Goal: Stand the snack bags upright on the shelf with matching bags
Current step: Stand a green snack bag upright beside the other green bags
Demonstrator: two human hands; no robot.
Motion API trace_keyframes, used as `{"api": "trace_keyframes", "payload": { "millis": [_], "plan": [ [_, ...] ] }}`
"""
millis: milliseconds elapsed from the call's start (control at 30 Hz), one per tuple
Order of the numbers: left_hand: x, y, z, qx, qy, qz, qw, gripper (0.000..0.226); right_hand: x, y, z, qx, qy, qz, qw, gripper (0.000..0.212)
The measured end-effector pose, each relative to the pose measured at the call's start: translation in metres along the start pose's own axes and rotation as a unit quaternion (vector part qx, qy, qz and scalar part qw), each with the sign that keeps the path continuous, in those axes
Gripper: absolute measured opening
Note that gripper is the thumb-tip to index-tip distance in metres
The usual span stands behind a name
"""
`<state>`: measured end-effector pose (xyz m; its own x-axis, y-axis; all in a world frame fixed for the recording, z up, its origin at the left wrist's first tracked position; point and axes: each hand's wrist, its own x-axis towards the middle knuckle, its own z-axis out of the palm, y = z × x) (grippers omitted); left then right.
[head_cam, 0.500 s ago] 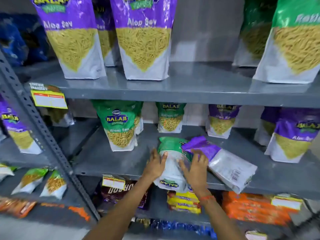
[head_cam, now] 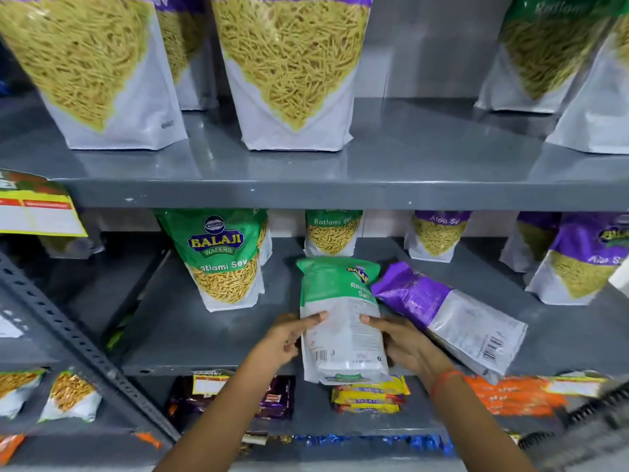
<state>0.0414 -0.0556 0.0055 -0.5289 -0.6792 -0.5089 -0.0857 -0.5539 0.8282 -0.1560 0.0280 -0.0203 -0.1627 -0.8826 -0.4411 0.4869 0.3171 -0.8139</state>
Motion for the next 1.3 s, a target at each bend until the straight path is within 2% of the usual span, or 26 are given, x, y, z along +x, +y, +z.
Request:
{"api": "trace_keyframes", "payload": {
  "millis": [67, 133, 233, 267, 367, 433, 500, 600, 633, 700, 767, 867, 933, 1033, 1133, 1233, 1300],
  "plan": [
    [-0.003, 0.012, -0.008, -0.034, 0.006, 0.022, 0.999, 0.023, 0.008, -0.012, 0.006, 0.008, -0.029, -0.042, 0.999, 0.025],
    [-0.001, 0.031, -0.011, -0.084, 0.017, 0.073, 0.994, 0.017, 0.019, -0.031, 0.013, -0.010, -0.029, -0.099, 0.995, 0.027],
    [0.013, 0.057, -0.008, -0.172, 0.022, 0.111, 0.979, 0.032, 0.037, -0.060, 0.021, -0.038, 0.001, -0.180, 0.983, 0.027],
    [0.020, 0.063, -0.007, -0.189, 0.028, 0.121, 0.974, 0.030, 0.042, -0.066, 0.024, -0.043, 0.014, -0.200, 0.979, 0.028],
    [0.042, 0.062, -0.009, -0.196, 0.069, 0.148, 0.967, 0.038, 0.060, -0.066, 0.021, -0.084, 0.065, -0.230, 0.967, 0.026],
    [0.049, 0.056, -0.009, -0.185, 0.103, 0.170, 0.962, 0.041, 0.066, -0.058, 0.014, -0.104, 0.098, -0.244, 0.959, 0.026],
    [0.053, 0.051, -0.006, -0.129, 0.187, 0.213, 0.950, 0.036, 0.068, -0.052, 0.008, -0.113, 0.119, -0.251, 0.954, 0.025],
    [0.047, 0.037, 0.007, 0.020, 0.362, 0.295, 0.884, 0.019, 0.066, -0.048, 0.011, -0.130, 0.142, -0.274, 0.942, 0.017],
    [0.043, 0.025, 0.016, 0.069, 0.374, 0.322, 0.867, 0.017, 0.063, -0.044, 0.014, -0.132, 0.154, -0.292, 0.935, 0.017],
    [0.031, 0.001, 0.042, 0.154, 0.316, 0.372, 0.859, 0.017, 0.054, -0.030, 0.021, -0.123, 0.179, -0.329, 0.919, 0.014],
    [0.028, -0.013, 0.067, 0.196, 0.272, 0.381, 0.862, 0.020, 0.046, -0.009, 0.026, -0.091, 0.201, -0.343, 0.913, 0.013],
    [0.025, -0.012, 0.086, 0.172, 0.267, 0.370, 0.873, 0.043, 0.038, 0.016, 0.037, -0.021, 0.207, -0.329, 0.921, 0.025],
    [0.026, -0.006, 0.084, 0.157, 0.254, 0.357, 0.885, 0.051, 0.041, 0.025, 0.050, -0.014, 0.185, -0.320, 0.929, 0.034],
    [0.031, 0.008, 0.070, 0.183, 0.267, 0.336, 0.885, 0.035, 0.043, 0.029, 0.067, -0.045, 0.154, -0.324, 0.932, 0.039],
    [0.042, 0.024, 0.050, 0.205, 0.309, 0.318, 0.872, 0.026, 0.042, 0.021, 0.058, -0.086, 0.217, -0.367, 0.900, 0.041],
    [0.053, 0.034, 0.025, 0.230, 0.264, 0.318, 0.881, 0.024, 0.048, -0.007, 0.036, -0.177, 0.278, -0.379, 0.865, 0.048],
    [0.060, 0.041, 0.012, 0.223, 0.201, 0.318, 0.899, 0.023, 0.060, -0.029, 0.025, -0.233, 0.230, -0.335, 0.884, 0.064]
  ]
}}
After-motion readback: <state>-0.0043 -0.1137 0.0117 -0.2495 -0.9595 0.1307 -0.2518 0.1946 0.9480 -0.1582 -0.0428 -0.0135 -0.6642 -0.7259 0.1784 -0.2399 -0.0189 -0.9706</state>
